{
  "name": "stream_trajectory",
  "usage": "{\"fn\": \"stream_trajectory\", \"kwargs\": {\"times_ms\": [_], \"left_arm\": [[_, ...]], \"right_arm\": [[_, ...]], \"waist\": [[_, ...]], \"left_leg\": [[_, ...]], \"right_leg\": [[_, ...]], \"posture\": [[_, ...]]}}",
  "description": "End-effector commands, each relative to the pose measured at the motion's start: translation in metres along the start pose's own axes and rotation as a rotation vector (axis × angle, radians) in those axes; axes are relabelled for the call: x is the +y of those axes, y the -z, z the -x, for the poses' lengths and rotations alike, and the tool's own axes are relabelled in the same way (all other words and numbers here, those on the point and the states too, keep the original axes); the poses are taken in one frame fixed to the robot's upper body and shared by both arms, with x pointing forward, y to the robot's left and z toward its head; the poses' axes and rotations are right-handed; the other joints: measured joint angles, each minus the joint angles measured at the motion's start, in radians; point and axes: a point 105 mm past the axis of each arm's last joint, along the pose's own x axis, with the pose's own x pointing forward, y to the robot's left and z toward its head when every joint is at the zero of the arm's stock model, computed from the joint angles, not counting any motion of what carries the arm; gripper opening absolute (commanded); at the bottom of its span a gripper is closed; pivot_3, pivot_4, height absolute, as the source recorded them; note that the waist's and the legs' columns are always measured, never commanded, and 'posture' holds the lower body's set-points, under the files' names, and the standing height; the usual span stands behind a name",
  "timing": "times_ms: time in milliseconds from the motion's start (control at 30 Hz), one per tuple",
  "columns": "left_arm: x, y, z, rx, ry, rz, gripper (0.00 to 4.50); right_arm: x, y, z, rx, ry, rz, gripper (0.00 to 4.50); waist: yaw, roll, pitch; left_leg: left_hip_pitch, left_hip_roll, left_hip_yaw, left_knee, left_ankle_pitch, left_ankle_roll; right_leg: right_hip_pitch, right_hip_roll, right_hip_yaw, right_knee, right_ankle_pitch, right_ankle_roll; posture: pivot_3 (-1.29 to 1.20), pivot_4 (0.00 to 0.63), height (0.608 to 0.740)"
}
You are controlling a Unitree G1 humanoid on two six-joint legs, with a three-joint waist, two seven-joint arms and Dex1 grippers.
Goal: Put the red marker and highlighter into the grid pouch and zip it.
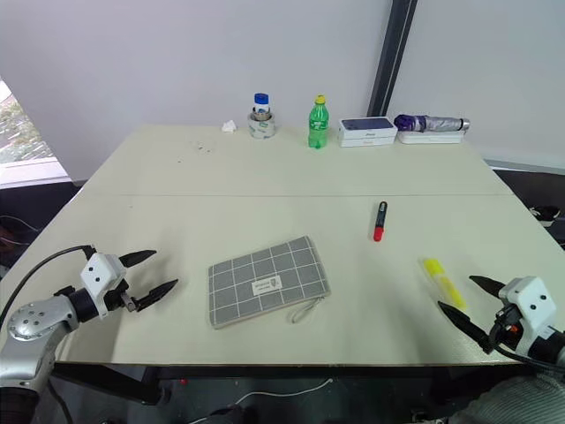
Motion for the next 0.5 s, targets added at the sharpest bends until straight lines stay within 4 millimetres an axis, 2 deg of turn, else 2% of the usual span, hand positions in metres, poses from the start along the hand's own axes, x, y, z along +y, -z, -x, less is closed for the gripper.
{"fn": "stream_trajectory", "kwargs": {"times_ms": [33, 267, 500], "left_arm": [[0.007, -0.010, 0.003, -0.026, -0.013, -0.051, 4.47], [0.010, -0.011, 0.005, -0.023, -0.030, -0.110, 4.47], [0.005, -0.011, 0.003, -0.030, -0.022, -0.154, 4.47]], "right_arm": [[0.000, -0.009, -0.005, -0.028, -0.007, 0.025, 4.50], [0.003, -0.013, -0.014, -0.036, -0.027, 0.035, 4.50], [0.018, -0.031, -0.036, -0.091, -0.103, 0.035, 4.50]], "waist": [[0.000, 0.000, 0.000], [0.000, 0.000, 0.000], [0.000, 0.000, 0.000]], "left_leg": [[0.000, 0.000, 0.000, 0.000, 0.000, 0.000], [0.000, 0.000, 0.000, 0.000, 0.000, 0.000], [0.000, 0.000, 0.000, 0.000, 0.000, 0.000]], "right_leg": [[0.000, 0.000, 0.000, 0.000, 0.000, 0.000], [0.000, 0.000, 0.000, 0.000, 0.000, 0.000], [0.000, 0.000, 0.000, 0.000, 0.000, 0.000]], "posture": [[0.00, 0.150, 0.740], [0.00, 0.150, 0.740], [0.00, 0.150, 0.740]]}}
